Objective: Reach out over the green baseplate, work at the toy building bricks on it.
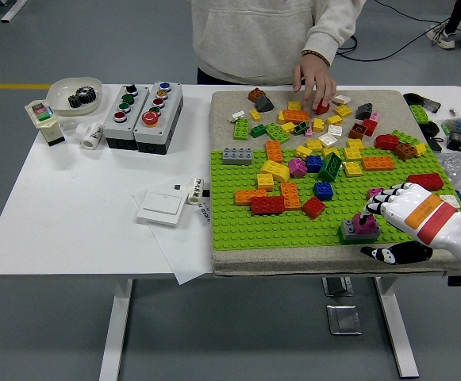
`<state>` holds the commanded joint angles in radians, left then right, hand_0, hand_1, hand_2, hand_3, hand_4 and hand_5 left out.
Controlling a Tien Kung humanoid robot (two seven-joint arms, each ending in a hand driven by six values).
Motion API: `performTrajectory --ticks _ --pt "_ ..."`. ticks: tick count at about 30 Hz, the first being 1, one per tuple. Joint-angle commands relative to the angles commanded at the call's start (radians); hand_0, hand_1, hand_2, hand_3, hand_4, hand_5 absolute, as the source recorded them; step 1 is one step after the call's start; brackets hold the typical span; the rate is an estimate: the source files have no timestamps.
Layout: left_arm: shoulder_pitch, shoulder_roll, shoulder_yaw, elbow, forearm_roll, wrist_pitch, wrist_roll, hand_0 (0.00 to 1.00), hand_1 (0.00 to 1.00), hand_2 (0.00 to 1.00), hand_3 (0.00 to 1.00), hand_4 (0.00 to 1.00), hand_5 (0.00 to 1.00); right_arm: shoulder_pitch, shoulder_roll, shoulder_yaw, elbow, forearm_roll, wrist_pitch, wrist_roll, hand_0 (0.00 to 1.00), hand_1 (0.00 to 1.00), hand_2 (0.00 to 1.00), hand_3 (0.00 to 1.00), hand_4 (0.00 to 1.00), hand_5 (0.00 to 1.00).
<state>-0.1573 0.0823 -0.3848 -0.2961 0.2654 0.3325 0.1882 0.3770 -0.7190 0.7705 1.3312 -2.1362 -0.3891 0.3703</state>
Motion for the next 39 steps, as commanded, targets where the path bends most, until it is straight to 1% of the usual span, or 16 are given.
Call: performTrajectory --ticks 19,39 --pt "-0.002 0.001 0.002 -0.001 -0.001 -0.002 -0.001 0.598 0.686 0.652 0.548 0.565 0.611 -0.005 0.012 -0.011 -0.023 -0.017 0.0 -0.002 0.466 0.543 0.598 0.546 0.803 0.479" --pt "-0.002 0.001 0.002 -0.001 0.001 -0.002 0.0 0.6 0.686 0.653 0.548 0.565 0.612 -0.018 0.015 -0.016 -0.026 -0.033 -0.002 -0.005 0.445 0.54 0.593 0.547 0.797 0.468"
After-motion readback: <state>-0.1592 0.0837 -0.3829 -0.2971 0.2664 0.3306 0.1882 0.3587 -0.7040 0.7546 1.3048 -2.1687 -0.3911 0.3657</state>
